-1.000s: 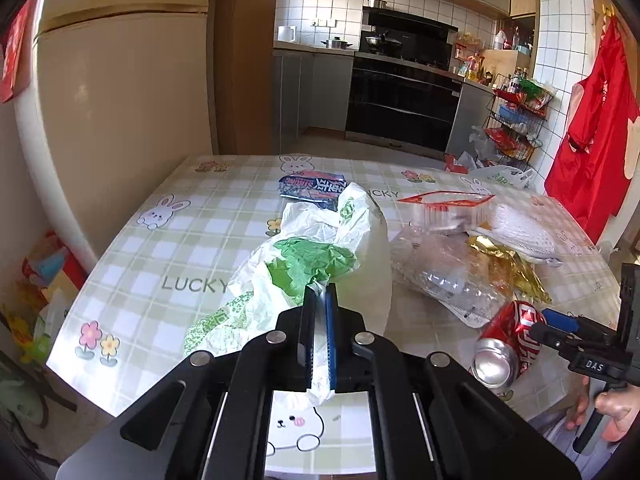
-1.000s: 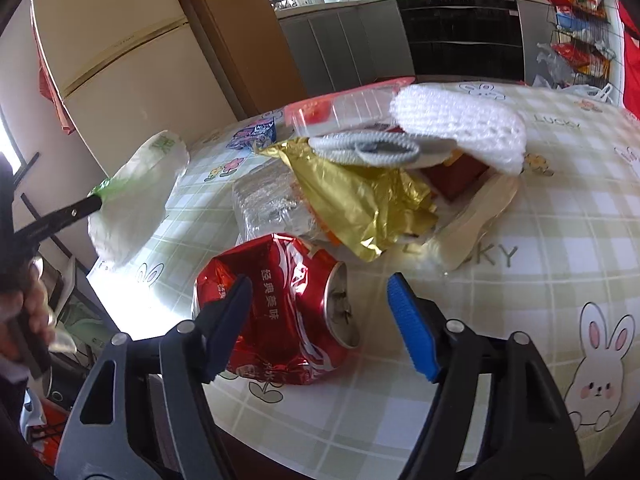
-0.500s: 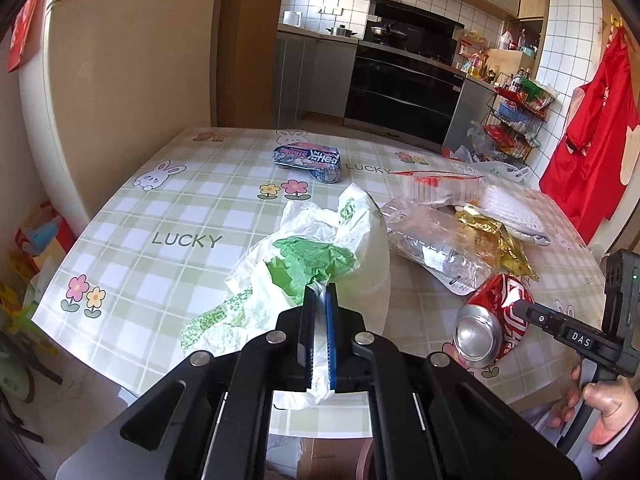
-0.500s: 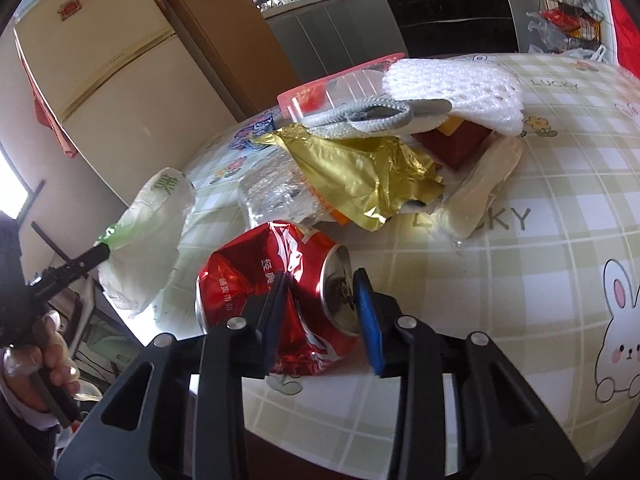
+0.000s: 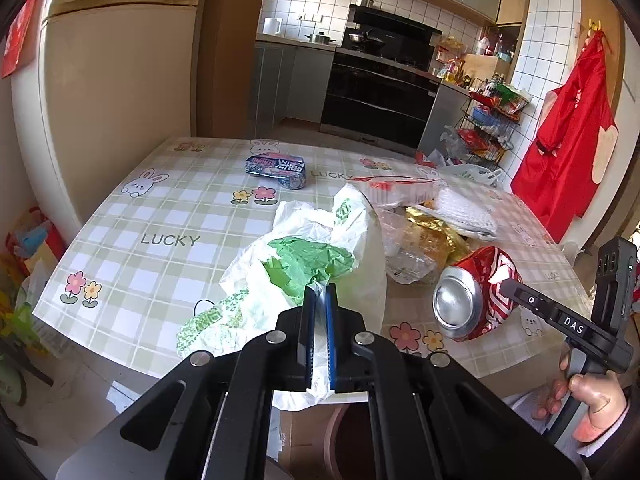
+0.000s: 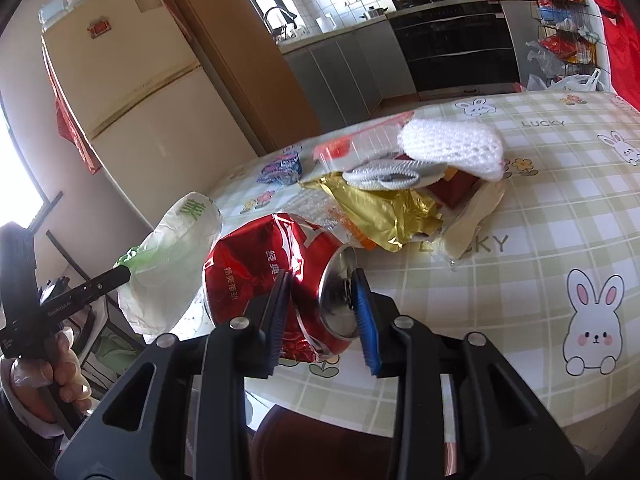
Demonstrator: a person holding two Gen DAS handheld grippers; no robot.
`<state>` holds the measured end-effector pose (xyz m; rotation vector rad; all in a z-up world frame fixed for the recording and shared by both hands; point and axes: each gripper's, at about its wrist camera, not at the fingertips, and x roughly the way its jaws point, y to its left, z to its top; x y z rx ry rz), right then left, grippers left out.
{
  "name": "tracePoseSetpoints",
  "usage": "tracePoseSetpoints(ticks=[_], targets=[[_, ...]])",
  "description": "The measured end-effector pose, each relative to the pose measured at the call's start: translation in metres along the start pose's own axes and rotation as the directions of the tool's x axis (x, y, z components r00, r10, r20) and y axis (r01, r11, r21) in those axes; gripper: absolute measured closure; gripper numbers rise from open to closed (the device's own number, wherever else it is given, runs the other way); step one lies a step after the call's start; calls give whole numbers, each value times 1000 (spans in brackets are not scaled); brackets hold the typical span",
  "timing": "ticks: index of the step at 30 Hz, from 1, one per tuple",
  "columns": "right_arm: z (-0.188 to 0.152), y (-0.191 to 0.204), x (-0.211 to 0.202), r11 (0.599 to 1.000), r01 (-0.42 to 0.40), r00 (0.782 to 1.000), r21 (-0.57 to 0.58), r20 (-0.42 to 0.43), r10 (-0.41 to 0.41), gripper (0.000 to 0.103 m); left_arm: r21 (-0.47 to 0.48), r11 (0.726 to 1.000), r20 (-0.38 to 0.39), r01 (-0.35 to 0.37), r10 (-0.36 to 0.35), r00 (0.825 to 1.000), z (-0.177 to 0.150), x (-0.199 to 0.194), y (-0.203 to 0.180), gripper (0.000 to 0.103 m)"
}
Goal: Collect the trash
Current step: 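Carry the bag and can over the pink bin and open both tools to drop them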
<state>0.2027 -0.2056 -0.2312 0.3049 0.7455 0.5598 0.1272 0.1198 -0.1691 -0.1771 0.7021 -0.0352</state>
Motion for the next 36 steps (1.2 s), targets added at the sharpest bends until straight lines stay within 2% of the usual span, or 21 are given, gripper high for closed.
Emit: tracePoseSetpoints(ticks=[6,13,17,21,25,33,36], targets=[[5,5,-46,999,-22,996,31,92,19,69,14,996,4,94,-94,996,-5,-31,-34,98],[11,10,-121,999,-24,975,23,221,18,69,72,986,37,153,-156,987,-14,-75,-79,98],[10,14,-160,1000,-4,959,7,283,2,69,88,976,29,198,-201,979,-20,-89,-97,98],[9,18,-192,999,32,942,-18,335,-24,69,144,957,-26,251,-250,968,-33,-91,-119,98],[13,16,-207,999,31,930,-20,367,-22,69,203,930,-101,306,-291,951,-48,-83,-136,98],[23,15,-203,999,30,929,-31,369,-17,69,234,894,-255,383,-323,911,-66,-53,-141,98],[24,13,-195,999,32,935,-24,355,-21,69,242,878,-317,413,-331,889,-73,-46,-139,98]])
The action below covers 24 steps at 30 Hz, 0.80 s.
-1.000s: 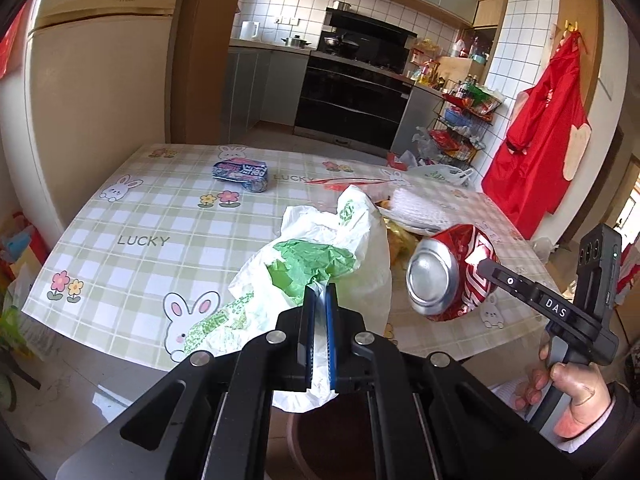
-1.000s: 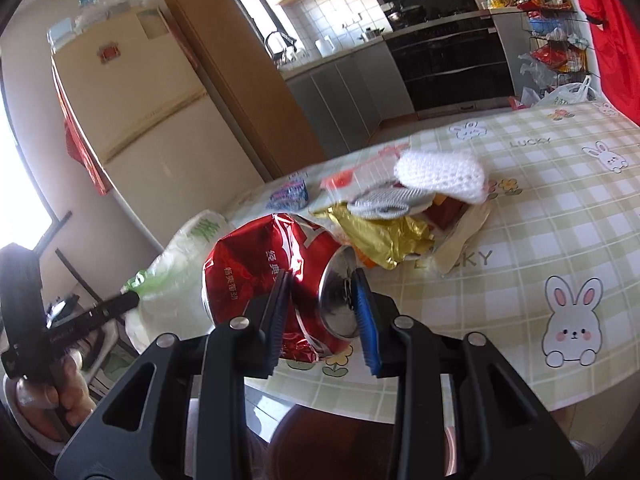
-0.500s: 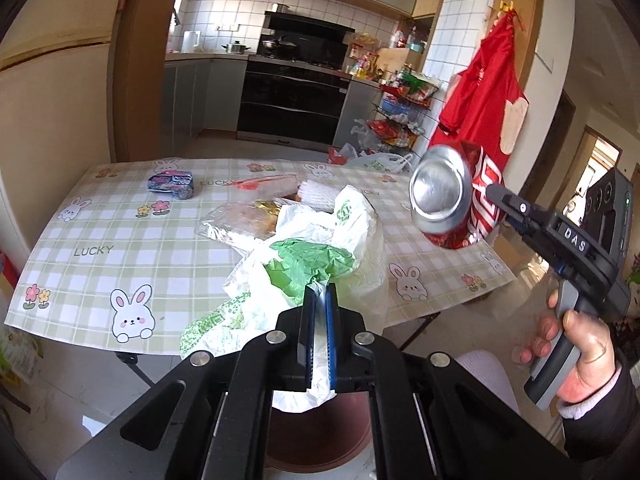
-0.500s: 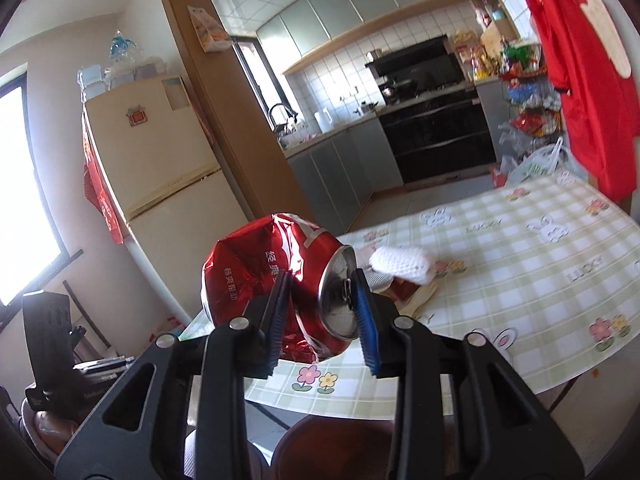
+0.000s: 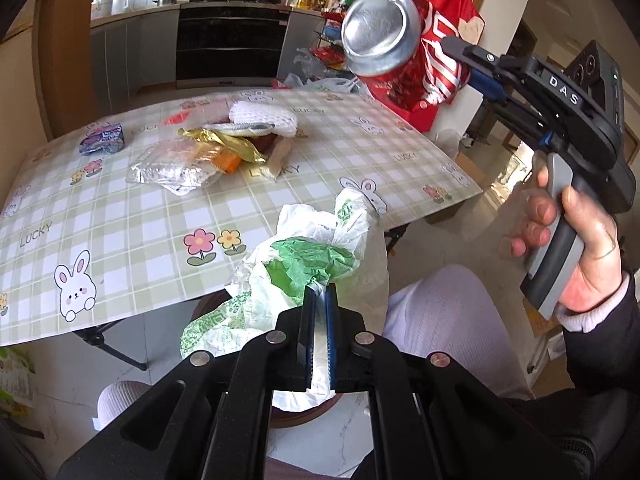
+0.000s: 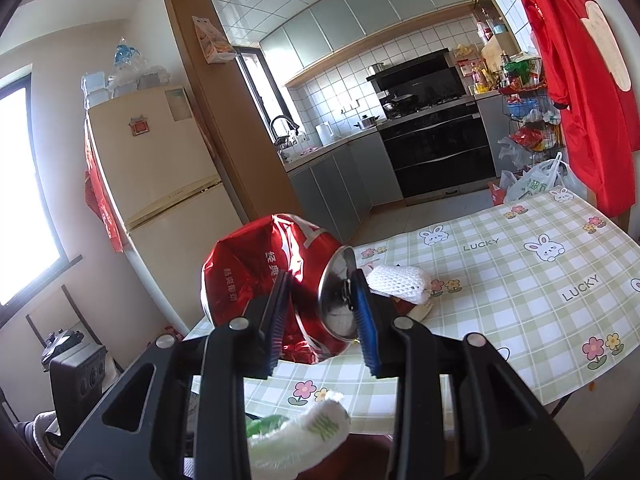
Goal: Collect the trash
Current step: 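Carry the bag and can over the pink bin and open both tools to drop them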
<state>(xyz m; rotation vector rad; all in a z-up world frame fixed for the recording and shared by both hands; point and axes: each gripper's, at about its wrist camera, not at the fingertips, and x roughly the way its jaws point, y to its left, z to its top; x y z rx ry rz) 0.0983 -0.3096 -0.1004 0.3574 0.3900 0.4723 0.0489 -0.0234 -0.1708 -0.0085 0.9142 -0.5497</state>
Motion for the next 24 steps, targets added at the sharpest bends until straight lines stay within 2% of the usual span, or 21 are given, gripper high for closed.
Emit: tracePoseSetpoints(ticks=[5,9,10,12,13,16,17,19,21,23,24], targets=[[-6,-2,8,1000,7,1000,8,-22,-7,69,-17,999,-85,41,-42,995,-14,15,8,98],[-8,-3,9,1000,10,1000,9,-28,-10,69,-33,999,-114,24,-28,993,-19,22,12,97],[-9,-2,9,1000,10,1000,7,-29,-10,69,-37,999,-102,16,-20,995,-18,22,13,92],[-9,-1,8,1000,11,1000,5,-29,-11,69,-64,998,-58,0,-3,998,-10,19,18,56],[-9,-1,8,1000,12,1000,3,-29,-11,69,-88,996,-32,-20,18,999,-5,14,21,26],[-7,1,5,1000,14,1000,-9,-25,-15,69,-162,985,125,-52,73,989,8,-17,33,19],[-7,1,4,1000,15,1000,-12,-24,-15,69,-186,979,186,-81,116,976,12,-30,38,11],[-6,2,3,1000,13,1000,-19,-24,-13,69,-229,961,277,-157,219,936,18,-54,43,6],[-7,5,2,999,10,1000,-30,-29,-11,69,-268,936,346,-226,313,884,22,-76,51,6],[-8,9,3,999,8,999,-53,-45,-10,69,-309,906,382,-288,396,835,24,-94,59,6],[-10,11,3,998,8,998,-65,-54,-12,69,-332,887,400,-319,439,804,25,-104,64,6]])
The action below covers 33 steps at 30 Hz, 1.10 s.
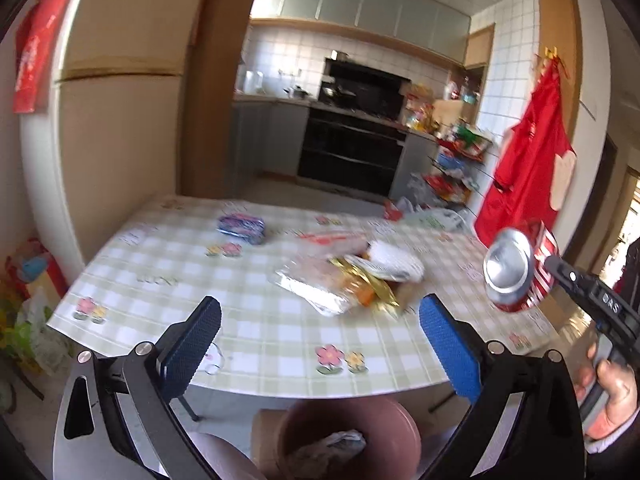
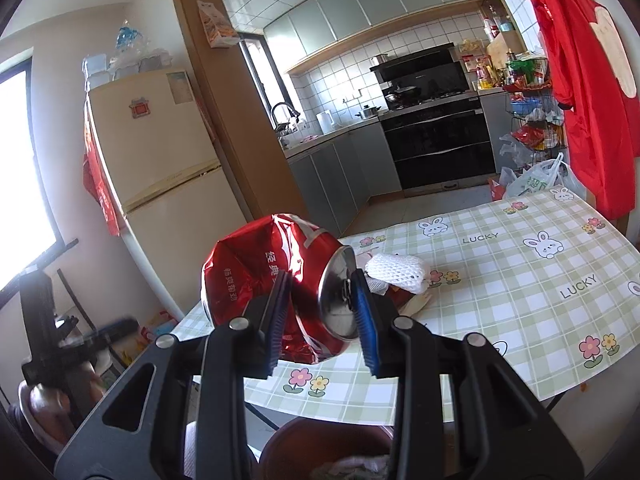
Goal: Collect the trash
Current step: 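Carry the bag and can over the pink bin and open both tools to drop them, then grasp the blue snack wrapper with the left tool while the right tool grasps the white mesh foam net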
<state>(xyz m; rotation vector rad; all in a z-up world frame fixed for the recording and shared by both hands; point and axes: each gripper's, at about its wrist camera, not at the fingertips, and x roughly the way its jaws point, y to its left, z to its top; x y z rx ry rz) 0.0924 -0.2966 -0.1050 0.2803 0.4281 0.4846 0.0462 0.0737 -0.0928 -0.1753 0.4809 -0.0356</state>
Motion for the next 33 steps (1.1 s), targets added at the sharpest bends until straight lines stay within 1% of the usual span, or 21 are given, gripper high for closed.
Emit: tracePoseSetpoints(ticks=[1,3,4,6,11,14,16,17,18,19,20,22,23,24,27,33], targets=[[-1,2,0,1000,1,1000,-10,-8,-1,69,-7,1000,31,-28,28,999,3,-6,5,6],[-4,8,1,999,-1,1000,-36,-27,0,69,-27,996,99,-85,88,991,10,-19,17,6],[-4,10,1,999,-5,999,-46,-37,3,69,-35,993,120,-113,116,986,12,-24,23,6],[-6,16,1,998,-12,999,-64,-53,8,69,-41,988,139,-148,152,979,15,-28,30,6],[-12,32,7,995,-43,995,-88,-97,34,69,-61,981,132,-186,193,972,12,-29,45,6],[-16,45,14,992,-66,990,-111,-134,50,68,-90,978,116,-186,196,974,5,-29,55,6],[-18,54,19,989,-79,987,-122,-152,60,65,-105,977,110,-186,198,974,2,-31,60,6],[-19,56,20,989,-81,986,-124,-156,61,61,-111,976,106,-187,198,974,0,-30,62,6],[-20,59,22,989,-81,985,-125,-160,61,41,-116,976,103,-186,198,975,-1,-31,66,6],[-20,62,23,989,-69,987,-128,-155,49,20,-120,975,99,-187,199,975,-1,-32,69,6],[-21,64,22,990,-57,989,-131,-144,38,13,-125,974,96,-188,200,975,-2,-32,71,6],[-20,66,22,989,-59,989,-134,-141,39,11,-134,974,94,-182,195,976,-3,-32,74,6],[-19,67,22,990,-42,990,-136,-137,23,9,-134,975,95,-179,193,977,-4,-32,75,6],[-18,67,21,990,-16,992,-137,-123,-1,5,-134,974,96,-181,195,976,-5,-32,75,6],[-15,63,20,991,17,994,-130,-109,-31,5,-131,973,94,-188,201,975,-6,-32,77,6],[-12,50,18,983,131,986,-129,-85,-143,5,-134,972,84,-191,204,975,-7,-30,78,6]])
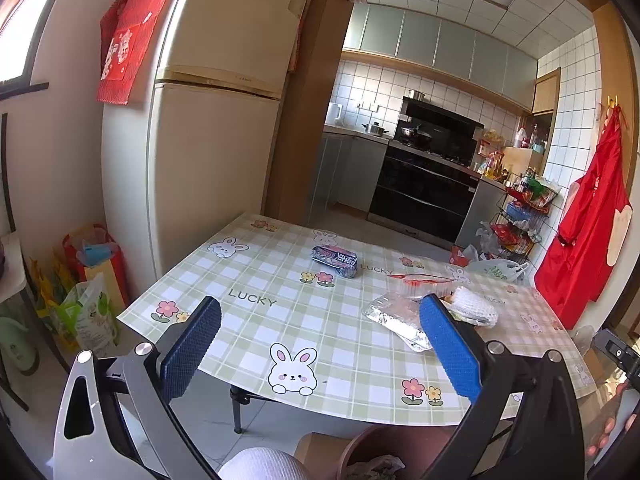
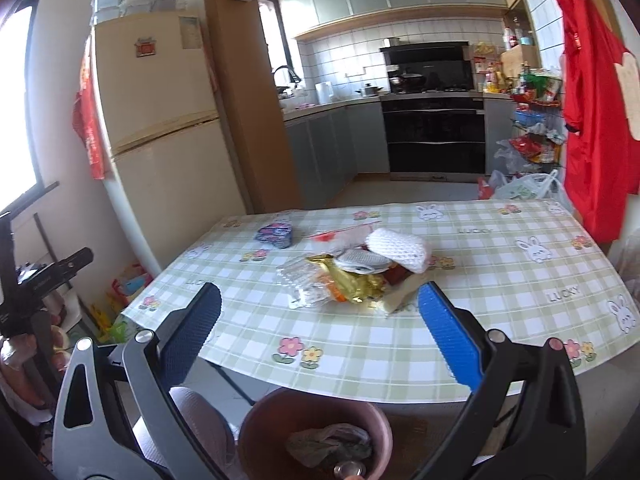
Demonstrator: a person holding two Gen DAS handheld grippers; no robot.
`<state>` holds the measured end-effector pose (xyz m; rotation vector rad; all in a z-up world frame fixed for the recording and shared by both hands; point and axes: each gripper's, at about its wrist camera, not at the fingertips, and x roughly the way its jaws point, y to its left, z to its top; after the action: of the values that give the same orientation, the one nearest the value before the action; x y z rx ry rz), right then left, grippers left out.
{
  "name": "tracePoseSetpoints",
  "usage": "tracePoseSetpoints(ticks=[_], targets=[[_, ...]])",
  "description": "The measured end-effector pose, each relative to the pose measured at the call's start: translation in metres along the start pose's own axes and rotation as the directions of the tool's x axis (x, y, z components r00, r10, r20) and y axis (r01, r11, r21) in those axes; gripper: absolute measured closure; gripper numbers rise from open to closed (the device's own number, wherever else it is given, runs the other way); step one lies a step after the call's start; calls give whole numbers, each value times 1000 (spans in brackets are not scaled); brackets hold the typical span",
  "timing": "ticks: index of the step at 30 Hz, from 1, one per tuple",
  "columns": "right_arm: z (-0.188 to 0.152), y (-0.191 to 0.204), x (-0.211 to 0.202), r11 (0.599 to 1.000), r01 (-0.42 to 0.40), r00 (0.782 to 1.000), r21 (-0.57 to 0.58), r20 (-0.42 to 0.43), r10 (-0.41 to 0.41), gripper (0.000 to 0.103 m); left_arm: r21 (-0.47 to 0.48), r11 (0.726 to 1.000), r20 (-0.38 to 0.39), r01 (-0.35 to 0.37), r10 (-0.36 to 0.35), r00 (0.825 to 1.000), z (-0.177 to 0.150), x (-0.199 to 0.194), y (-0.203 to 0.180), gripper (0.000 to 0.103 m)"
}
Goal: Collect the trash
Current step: 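Grasp the blue snack wrapper with the left tool while the right tool grasps the white mesh foam net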
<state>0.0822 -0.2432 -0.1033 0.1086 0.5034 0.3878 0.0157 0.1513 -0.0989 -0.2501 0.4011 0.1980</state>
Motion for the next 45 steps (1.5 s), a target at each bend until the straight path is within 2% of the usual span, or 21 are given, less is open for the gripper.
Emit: tracePoseSetpoints(ticks=[5,14,22,29,33,35,37,39,40,41,43,45], targets=[[1,-15,0,998,62,998,14,0,-62,5,22,1000,-9,-5,6,1000,-1,3,-4,6],[-4,-36,7,993,114,993,19,-8,-114,5,44,999,-40,-11,13,999,-7,14,-11,6],[-7,-51,27,992,123,991,30,-48,-121,5,75,997,-80,-16,22,997,-9,38,-16,6],[-8,-63,58,991,129,988,20,-88,-127,5,110,994,-131,12,3,991,0,80,-19,6],[-7,-74,80,990,136,985,30,-115,-132,5,130,990,-166,58,-36,985,9,121,-24,6],[-6,-82,93,991,130,984,42,-125,-124,5,83,993,-203,84,-66,977,13,151,-23,6],[-5,-89,106,991,129,983,42,-135,-123,5,-3,994,-240,108,-106,965,17,185,-18,6],[-5,-96,119,991,129,982,41,-148,-122,5,-99,986,-271,134,-157,950,21,224,-14,14],[-4,-101,127,991,126,980,45,-158,-117,5,-140,980,-289,140,-176,941,22,245,-14,24],[-4,-106,136,991,125,979,53,-169,-115,5,-184,974,-316,136,-190,930,23,271,-12,29],[-2,-116,149,989,129,976,76,-184,-113,5,-233,964,-355,129,-208,911,25,315,-10,36],[2,-125,159,989,121,977,87,-188,-103,6,-267,957,-366,117,-213,906,29,357,-6,40]])
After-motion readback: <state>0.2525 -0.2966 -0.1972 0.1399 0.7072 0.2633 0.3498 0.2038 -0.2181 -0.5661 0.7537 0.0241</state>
